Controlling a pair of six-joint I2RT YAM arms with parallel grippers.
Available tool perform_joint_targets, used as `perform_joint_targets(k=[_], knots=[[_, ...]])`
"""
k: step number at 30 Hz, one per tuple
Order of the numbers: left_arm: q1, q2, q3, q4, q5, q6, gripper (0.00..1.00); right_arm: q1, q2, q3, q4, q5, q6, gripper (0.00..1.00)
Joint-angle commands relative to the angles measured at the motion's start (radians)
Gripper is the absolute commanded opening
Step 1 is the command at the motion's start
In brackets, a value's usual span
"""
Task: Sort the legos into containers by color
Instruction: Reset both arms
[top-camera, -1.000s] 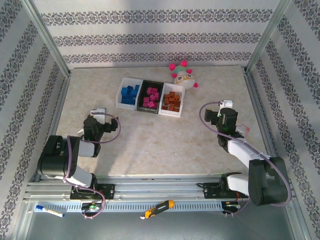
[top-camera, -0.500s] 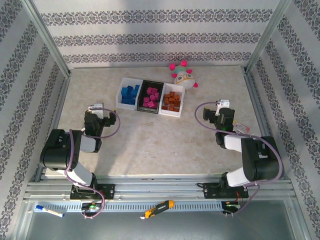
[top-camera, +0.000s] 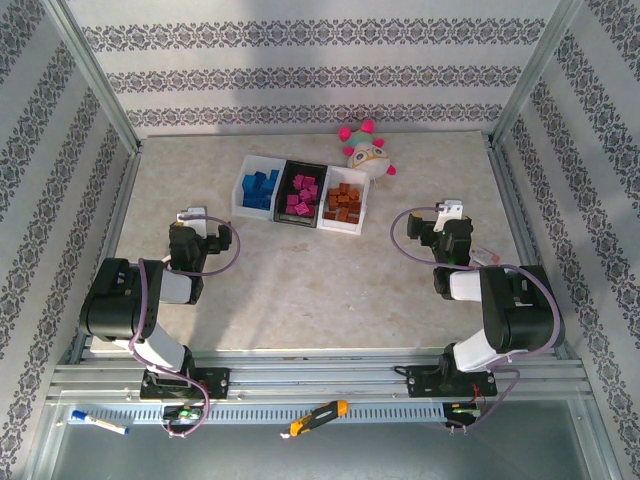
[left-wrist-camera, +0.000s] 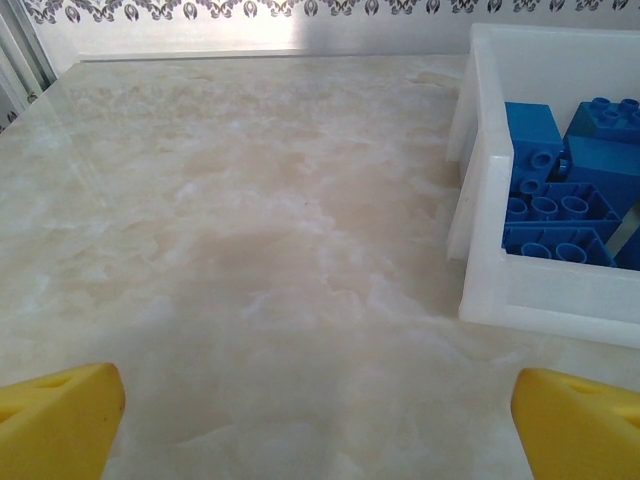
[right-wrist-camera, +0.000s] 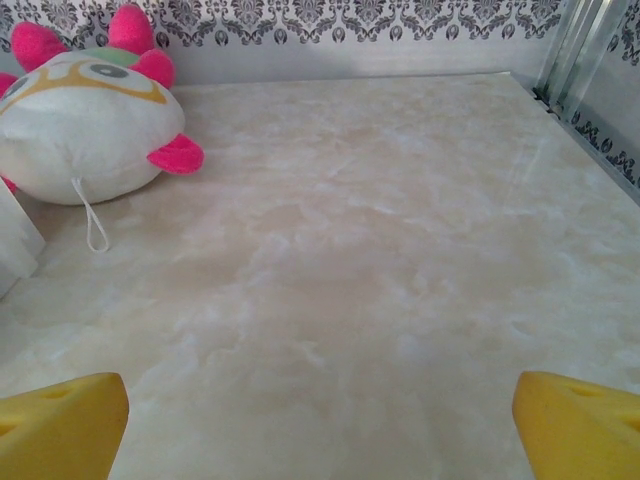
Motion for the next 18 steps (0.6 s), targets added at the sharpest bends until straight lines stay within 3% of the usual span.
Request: perform_joint_targets(k=[1,18], knots=[[0.007,-0.013,0.013,-0.022,0.012,-0.008,0.99,-0.003,0.005,-0.01,0.046,-0.019,0.0,0.98],[0.007,-0.011,0.016,-0.028,0.019,-0.005,0.99,-0.002,0.004,-0.011,0.047,-0.019,-0.003,0.98]])
